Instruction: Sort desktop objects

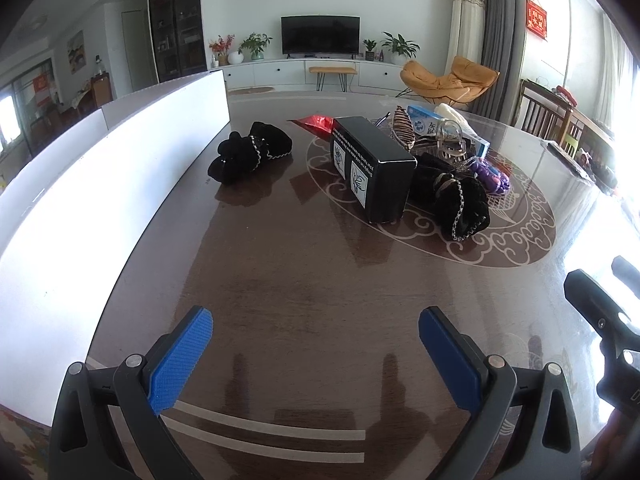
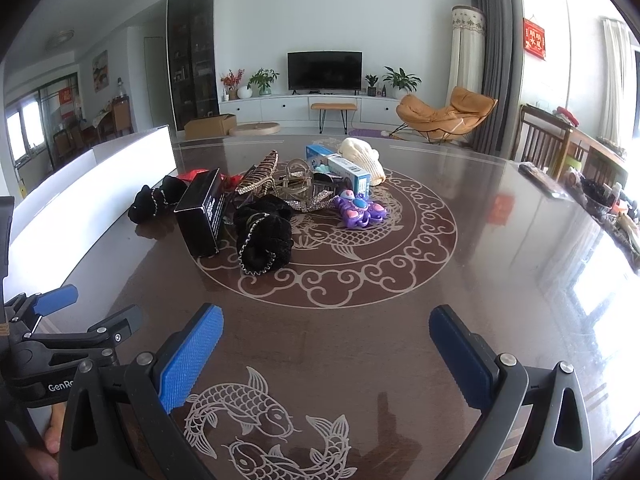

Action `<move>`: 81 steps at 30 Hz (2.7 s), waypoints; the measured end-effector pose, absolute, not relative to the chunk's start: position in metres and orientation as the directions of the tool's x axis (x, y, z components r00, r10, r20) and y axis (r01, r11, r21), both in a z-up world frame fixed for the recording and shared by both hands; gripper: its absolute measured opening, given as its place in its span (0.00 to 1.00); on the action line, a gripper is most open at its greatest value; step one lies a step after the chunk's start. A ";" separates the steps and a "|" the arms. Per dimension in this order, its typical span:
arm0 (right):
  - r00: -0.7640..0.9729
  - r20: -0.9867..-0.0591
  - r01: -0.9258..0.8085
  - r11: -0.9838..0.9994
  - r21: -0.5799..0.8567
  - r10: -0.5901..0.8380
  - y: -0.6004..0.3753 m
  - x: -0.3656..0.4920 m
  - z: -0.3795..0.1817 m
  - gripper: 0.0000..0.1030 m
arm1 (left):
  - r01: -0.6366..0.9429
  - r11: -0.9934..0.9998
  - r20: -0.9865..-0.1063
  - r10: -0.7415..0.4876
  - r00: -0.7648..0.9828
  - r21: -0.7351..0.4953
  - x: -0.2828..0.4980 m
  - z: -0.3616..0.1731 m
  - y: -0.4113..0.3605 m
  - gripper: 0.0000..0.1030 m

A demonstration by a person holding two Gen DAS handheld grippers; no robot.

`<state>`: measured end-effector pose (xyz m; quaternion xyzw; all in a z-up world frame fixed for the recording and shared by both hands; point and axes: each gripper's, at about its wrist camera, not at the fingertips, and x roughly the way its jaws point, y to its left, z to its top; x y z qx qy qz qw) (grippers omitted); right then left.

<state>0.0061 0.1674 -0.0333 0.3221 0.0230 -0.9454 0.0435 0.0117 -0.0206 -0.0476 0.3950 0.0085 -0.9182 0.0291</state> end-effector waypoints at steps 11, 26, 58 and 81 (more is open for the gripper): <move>-0.785 -0.617 0.085 -0.996 -0.007 -0.062 0.173 0.000 -0.035 1.00 | 0.103 -0.994 -0.780 -0.043 -0.624 -0.028 0.000 -0.063 -0.044 1.00; -0.660 -0.749 0.160 -0.985 -0.056 -0.064 0.163 -0.033 -0.061 1.00 | 0.055 -0.998 -0.849 -0.034 -0.527 0.005 -0.023 -0.070 -0.031 1.00; -0.573 -0.808 0.245 -0.969 -0.012 -0.135 0.159 -0.069 -0.083 1.00 | 0.072 -0.997 -0.821 -0.044 -0.569 0.003 -0.050 -0.069 -0.027 1.00; -0.573 -0.808 0.244 -0.970 -0.010 -0.136 0.159 -0.069 -0.083 1.00 | 0.074 -0.997 -0.821 -0.045 -0.569 0.004 -0.050 -0.069 -0.027 1.00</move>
